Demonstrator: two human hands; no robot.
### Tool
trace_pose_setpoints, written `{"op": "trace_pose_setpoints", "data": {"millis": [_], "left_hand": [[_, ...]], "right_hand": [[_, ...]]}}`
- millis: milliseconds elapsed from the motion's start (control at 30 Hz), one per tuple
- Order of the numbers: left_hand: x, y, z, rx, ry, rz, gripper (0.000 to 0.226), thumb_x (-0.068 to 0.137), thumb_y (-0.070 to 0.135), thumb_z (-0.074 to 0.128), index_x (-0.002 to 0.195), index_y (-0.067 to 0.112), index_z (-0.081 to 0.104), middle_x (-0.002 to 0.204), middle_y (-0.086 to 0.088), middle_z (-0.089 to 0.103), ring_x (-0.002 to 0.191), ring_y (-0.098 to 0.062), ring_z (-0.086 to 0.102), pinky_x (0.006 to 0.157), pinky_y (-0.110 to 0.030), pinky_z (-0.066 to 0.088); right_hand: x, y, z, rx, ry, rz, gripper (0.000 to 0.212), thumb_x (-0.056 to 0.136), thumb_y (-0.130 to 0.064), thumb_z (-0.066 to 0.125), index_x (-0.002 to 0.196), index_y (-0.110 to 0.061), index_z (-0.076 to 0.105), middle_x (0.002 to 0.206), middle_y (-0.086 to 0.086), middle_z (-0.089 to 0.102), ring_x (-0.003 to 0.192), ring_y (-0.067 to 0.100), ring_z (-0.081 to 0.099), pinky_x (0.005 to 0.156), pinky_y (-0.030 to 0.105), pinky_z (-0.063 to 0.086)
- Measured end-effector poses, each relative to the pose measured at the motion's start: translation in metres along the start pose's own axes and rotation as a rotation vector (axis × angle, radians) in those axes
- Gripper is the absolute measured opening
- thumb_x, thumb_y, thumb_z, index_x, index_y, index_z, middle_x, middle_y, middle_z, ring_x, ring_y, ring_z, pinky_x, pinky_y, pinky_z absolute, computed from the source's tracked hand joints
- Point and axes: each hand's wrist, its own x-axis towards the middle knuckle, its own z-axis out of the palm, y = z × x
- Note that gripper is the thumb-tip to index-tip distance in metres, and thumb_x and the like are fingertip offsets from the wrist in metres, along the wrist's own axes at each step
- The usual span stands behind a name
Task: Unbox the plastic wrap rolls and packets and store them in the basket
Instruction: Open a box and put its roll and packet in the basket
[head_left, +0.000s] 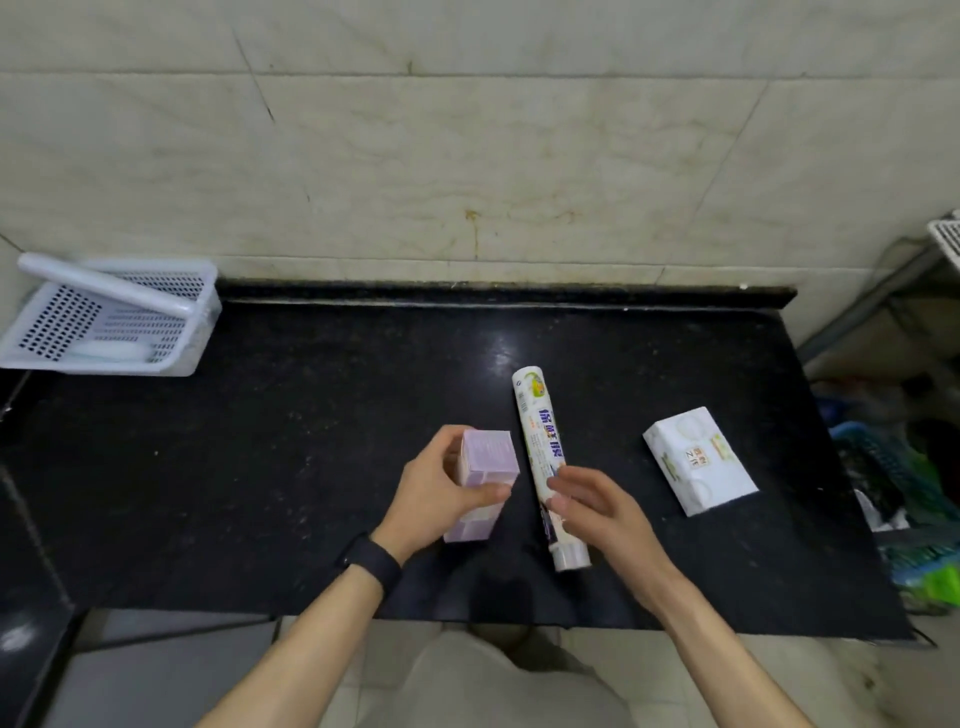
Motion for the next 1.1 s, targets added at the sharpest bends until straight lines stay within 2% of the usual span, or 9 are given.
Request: {"op": "trace_pose_setpoints", "data": {"millis": [200, 333, 467, 600, 767, 867, 933, 1033, 1100], "left_hand": [[-0.004, 0.009, 0.011, 0.458, -0.042, 0.232, 0.062, 0.067, 0.042, 0.085, 0.119, 0.042, 0.053, 0.116, 0.021, 0.061, 0.105, -0.004, 0.054, 0.087, -0.028, 0.049], [-0.007, 0.017, 0.022, 0.679, -0.036, 0.366, 0.057, 0.078, 0.048, 0.074, 0.129, 0.040, 0.052, 0.126, 0.018, 0.057, 0.118, -0.007, 0.047, 0.088, -0.025, 0.047], [-0.006, 0.012, 0.024, 0.859, 0.012, 0.491, 0.055, 0.083, 0.045, 0.067, 0.135, 0.035, 0.053, 0.123, 0.009, 0.062, 0.114, -0.017, 0.055, 0.088, -0.034, 0.052], [-0.006, 0.013, 0.023, 0.898, -0.009, 0.490, 0.059, 0.086, 0.047, 0.058, 0.143, 0.035, 0.046, 0.128, 0.008, 0.060, 0.118, -0.018, 0.053, 0.089, -0.036, 0.052], [-0.007, 0.015, 0.022, 0.809, -0.150, 0.404, 0.071, 0.087, 0.039, 0.064, 0.151, 0.036, 0.032, 0.141, 0.012, 0.047, 0.131, -0.010, 0.038, 0.099, -0.030, 0.047], [-0.007, 0.012, 0.020, 0.750, -0.152, 0.361, 0.069, 0.084, 0.039, 0.067, 0.146, 0.038, 0.037, 0.137, 0.016, 0.042, 0.125, -0.006, 0.042, 0.096, -0.032, 0.050], [-0.005, 0.012, 0.020, 0.735, -0.129, 0.340, 0.065, 0.082, 0.042, 0.070, 0.141, 0.037, 0.042, 0.132, 0.016, 0.045, 0.120, -0.006, 0.047, 0.096, -0.030, 0.049], [-0.003, 0.014, 0.017, 0.675, -0.063, 0.276, 0.063, 0.077, 0.048, 0.073, 0.134, 0.038, 0.046, 0.125, 0.019, 0.050, 0.114, -0.002, 0.052, 0.095, -0.024, 0.047], [-0.003, 0.016, 0.014, 0.593, -0.018, 0.225, 0.063, 0.074, 0.046, 0.078, 0.129, 0.040, 0.047, 0.122, 0.021, 0.051, 0.111, 0.002, 0.052, 0.094, -0.023, 0.047]], "right_hand": [[0.005, -0.018, 0.011, -0.014, -0.008, 0.022, 0.032, 0.087, -0.034, 0.076, 0.114, -0.022, 0.065, 0.112, -0.001, 0.075, 0.098, 0.017, 0.074, 0.091, 0.041, 0.059], [0.010, -0.014, 0.022, -0.095, 0.023, 0.022, 0.035, 0.081, -0.031, 0.081, 0.107, -0.018, 0.061, 0.111, -0.002, 0.072, 0.096, 0.016, 0.073, 0.086, 0.041, 0.061], [0.012, -0.012, 0.022, -0.196, 0.081, -0.018, 0.051, 0.066, -0.049, 0.081, 0.109, -0.034, 0.058, 0.112, -0.010, 0.072, 0.099, 0.012, 0.070, 0.089, 0.041, 0.059], [0.014, -0.008, 0.019, -0.207, 0.058, -0.049, 0.037, 0.072, -0.044, 0.081, 0.103, -0.037, 0.062, 0.111, -0.007, 0.073, 0.093, 0.012, 0.072, 0.088, 0.041, 0.060], [0.016, -0.010, 0.014, -0.267, 0.116, -0.057, 0.033, 0.078, -0.034, 0.081, 0.104, -0.037, 0.061, 0.107, -0.013, 0.072, 0.091, 0.004, 0.070, 0.073, 0.017, 0.053], [0.017, -0.010, 0.012, -0.263, 0.119, -0.076, 0.025, 0.078, -0.031, 0.078, 0.100, -0.036, 0.066, 0.099, -0.015, 0.074, 0.080, -0.004, 0.070, 0.067, 0.014, 0.053], [0.020, -0.012, 0.010, -0.224, 0.130, -0.086, 0.019, 0.082, -0.024, 0.072, 0.097, -0.033, 0.071, 0.095, -0.013, 0.076, 0.078, -0.001, 0.071, 0.069, 0.017, 0.057], [0.029, -0.017, 0.002, -0.079, 0.157, -0.067, 0.021, 0.092, -0.010, 0.058, 0.097, -0.021, 0.074, 0.098, 0.002, 0.077, 0.079, 0.016, 0.075, 0.073, 0.037, 0.063], [0.033, -0.021, -0.006, -0.005, 0.176, -0.059, 0.022, 0.097, -0.006, 0.053, 0.097, -0.016, 0.073, 0.098, 0.010, 0.076, 0.079, 0.022, 0.076, 0.068, 0.036, 0.063]]}}
